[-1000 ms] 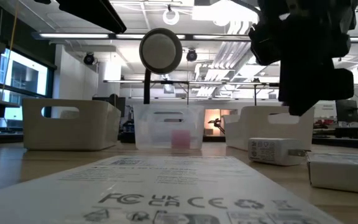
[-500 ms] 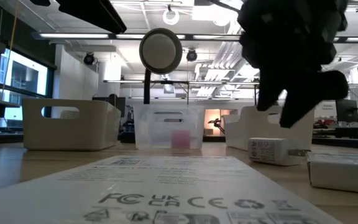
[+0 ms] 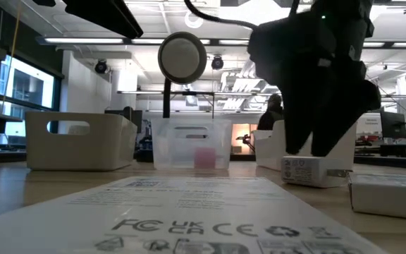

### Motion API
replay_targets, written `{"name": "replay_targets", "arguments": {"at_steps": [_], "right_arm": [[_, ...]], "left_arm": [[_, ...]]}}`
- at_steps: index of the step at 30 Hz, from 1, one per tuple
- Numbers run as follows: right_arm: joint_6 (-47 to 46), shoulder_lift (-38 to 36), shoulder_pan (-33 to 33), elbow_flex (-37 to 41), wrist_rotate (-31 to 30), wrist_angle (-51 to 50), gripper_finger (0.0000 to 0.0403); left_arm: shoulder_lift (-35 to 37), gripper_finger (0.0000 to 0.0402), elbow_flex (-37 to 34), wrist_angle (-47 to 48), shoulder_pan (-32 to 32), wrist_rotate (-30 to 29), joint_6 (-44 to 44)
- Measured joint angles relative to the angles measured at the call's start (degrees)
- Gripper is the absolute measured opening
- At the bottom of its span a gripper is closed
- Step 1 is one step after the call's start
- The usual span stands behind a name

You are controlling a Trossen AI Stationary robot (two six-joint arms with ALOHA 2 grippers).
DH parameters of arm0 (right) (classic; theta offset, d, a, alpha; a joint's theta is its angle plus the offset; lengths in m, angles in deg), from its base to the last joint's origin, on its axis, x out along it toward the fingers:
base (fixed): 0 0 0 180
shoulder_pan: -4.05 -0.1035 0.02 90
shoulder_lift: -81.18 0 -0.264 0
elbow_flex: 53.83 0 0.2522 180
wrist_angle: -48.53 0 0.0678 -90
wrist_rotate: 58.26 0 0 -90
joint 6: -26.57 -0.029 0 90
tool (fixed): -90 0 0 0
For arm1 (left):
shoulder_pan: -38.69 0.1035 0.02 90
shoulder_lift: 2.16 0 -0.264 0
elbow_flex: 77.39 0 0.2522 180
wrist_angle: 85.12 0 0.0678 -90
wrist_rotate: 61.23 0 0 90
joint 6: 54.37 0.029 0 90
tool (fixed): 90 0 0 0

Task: Pick and place items into bin
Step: Put the white charger adapter into the transparent bin

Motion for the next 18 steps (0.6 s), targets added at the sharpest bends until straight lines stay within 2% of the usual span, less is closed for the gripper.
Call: {"name": "replay_targets", "arguments": {"at_steps": [18], "right_arm": [[-0.48,0.28,0.14,1.15,0.99,0.31,0.0246]], "left_arm": [[0.00,0.0161,0.00,0.98,0.00,0.11,0.22]]}}
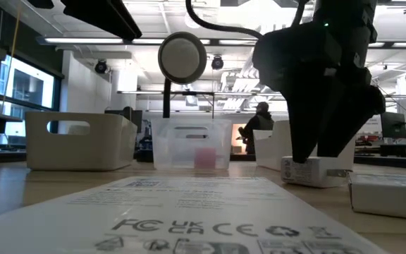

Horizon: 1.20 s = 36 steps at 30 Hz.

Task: Pick and place items into bin
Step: Put the white charger adapter into the transparent bin

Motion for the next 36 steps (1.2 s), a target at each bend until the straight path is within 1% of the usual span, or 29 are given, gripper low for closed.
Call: {"name": "replay_targets", "arguments": {"at_steps": [6,12,25,32,36], "right_arm": [[0.40,0.73,0.43,0.38,0.52,0.26,0.0246],[1.18,2.67,0.38,0.38,2.69,1.74,0.0244],[2.05,2.29,0.79,0.38,0.76,-0.03,0.0239],[2.74,2.27,0.77,0.38,0.70,0.05,0.0237],[3.12,2.27,0.77,0.38,0.91,0.06,0.0229]], "left_arm": [[0.00,0.0161,0.00,0.05,0.02,-0.19,-0.02],[0.02,0.0161,0.00,0.18,0.02,-0.57,-0.02],[0.02,0.0161,0.00,0.29,0.02,-0.59,-0.03],[0.02,0.0161,0.00,0.29,0.02,-0.59,-0.04],[0.02,0.0161,0.00,0.29,0.02,-0.61,-0.04]]}}
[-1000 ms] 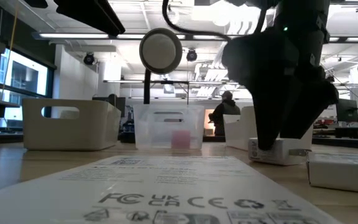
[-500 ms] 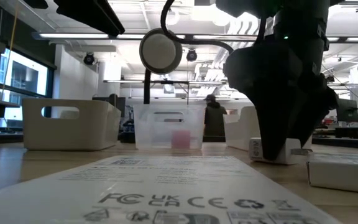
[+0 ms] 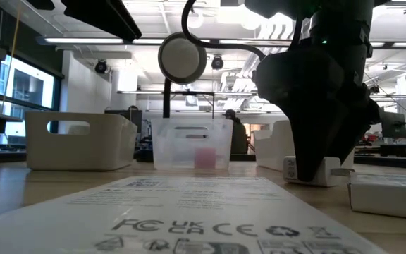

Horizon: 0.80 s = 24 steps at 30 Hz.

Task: Pick and place items into bin
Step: Put the white charger adapter into the transparent bin

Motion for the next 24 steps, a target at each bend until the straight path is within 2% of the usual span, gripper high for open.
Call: {"name": "replay_targets", "arguments": {"at_steps": [10,24], "right_arm": [[0.02,-0.02,0.00,0.00,0.07,0.00,0.0198],[0.02,-0.04,0.00,0.00,0.07,0.00,0.0196]], "left_arm": [[0.00,0.0161,0.00,0.00,0.00,-0.01,0.01],[0.00,0.0161,0.00,-0.03,0.00,-0.02,0.00]]}}
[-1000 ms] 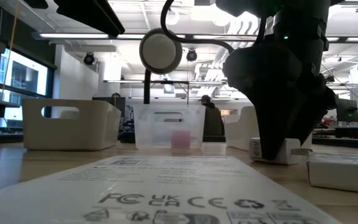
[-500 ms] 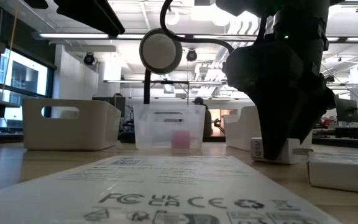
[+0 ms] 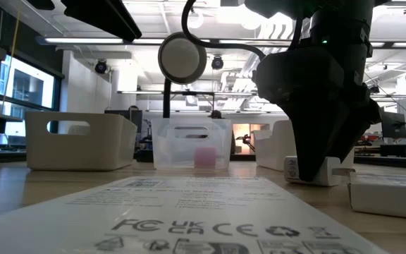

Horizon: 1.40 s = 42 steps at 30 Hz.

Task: Pick and place items into bin
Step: Put the white charger adapter into the transparent bin

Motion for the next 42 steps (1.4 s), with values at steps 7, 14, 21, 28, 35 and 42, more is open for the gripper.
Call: {"name": "replay_targets", "arguments": {"at_steps": [7,14,21,28,35,42], "right_arm": [[0.00,0.00,0.00,0.00,0.00,0.00,0.0194],[0.38,-0.76,0.00,0.00,0.57,-0.17,0.0193],[0.92,-3.45,0.00,0.00,0.20,-0.24,0.0193],[2.22,-9.44,0.00,0.00,-2.36,-0.24,0.0193],[5.03,-17.24,0.00,-0.02,-8.29,0.90,0.0193],[10.25,-24.21,1.33,-0.02,-14.32,4.74,0.0193]], "left_arm": [[0.00,0.0161,0.00,0.00,0.02,0.00,-0.01],[0.00,0.0161,0.00,-0.01,0.01,0.00,-0.02],[0.00,0.0161,-0.01,-0.03,0.02,0.00,-0.17],[0.00,0.0161,0.00,-0.05,0.02,-0.02,-0.17],[0.00,0.0161,-0.02,-0.11,0.02,-0.02,-0.19],[0.00,0.0161,0.00,-1.23,0.02,-1.09,-0.22]]}}
